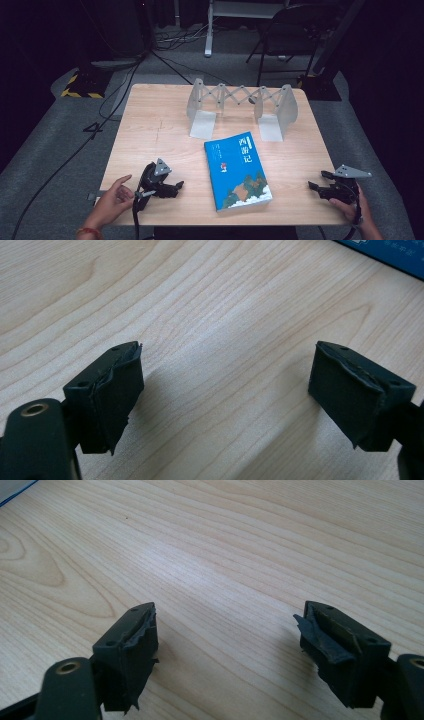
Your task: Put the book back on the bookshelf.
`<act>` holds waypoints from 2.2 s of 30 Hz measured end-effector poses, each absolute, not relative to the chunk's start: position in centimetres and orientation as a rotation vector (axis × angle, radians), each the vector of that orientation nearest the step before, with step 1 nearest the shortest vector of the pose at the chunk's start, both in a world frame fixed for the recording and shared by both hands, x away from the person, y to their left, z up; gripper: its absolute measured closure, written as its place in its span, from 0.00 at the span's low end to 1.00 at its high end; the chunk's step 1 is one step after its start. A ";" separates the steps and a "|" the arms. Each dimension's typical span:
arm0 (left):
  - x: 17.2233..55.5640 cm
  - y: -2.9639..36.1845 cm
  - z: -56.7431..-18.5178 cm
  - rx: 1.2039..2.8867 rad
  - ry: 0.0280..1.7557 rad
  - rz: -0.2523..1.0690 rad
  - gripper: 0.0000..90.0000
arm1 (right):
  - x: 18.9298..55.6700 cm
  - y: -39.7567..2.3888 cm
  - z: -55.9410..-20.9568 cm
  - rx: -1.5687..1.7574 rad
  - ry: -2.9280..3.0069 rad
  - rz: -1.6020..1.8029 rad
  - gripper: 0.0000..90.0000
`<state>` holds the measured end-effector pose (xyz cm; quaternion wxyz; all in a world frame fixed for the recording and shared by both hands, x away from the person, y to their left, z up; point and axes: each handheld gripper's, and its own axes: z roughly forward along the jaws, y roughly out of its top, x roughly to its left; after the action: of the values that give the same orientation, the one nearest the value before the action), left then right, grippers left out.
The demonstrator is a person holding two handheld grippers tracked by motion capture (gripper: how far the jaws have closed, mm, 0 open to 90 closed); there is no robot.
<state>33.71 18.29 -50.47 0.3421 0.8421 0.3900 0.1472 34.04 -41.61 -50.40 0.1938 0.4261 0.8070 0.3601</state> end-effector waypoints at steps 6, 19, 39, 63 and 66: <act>33.9 18.1 -50.4 2.196 1.008 0.390 0.16 | 34.0 -41.6 -50.4 1.195 2.263 1.009 0.26; 33.1 16.1 -50.4 2.216 0.969 0.375 0.16 | 33.4 -38.5 -49.6 0.916 2.445 1.022 0.33; 36.5 10.4 -50.5 2.248 0.964 0.351 0.01 | 32.4 -28.0 -48.3 0.537 2.770 0.942 0.57; 41.0 10.7 -50.4 2.202 1.064 0.388 0.03 | 32.0 -27.1 -48.1 0.479 2.838 1.026 0.71; 40.2 10.8 -50.3 2.207 1.026 0.395 0.12 | 32.0 -27.4 -47.9 0.486 2.831 1.079 0.73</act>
<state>40.16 10.80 -50.32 0.3316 0.8444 0.3926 0.1512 32.02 -27.40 -47.90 0.0364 0.1581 0.9221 0.3514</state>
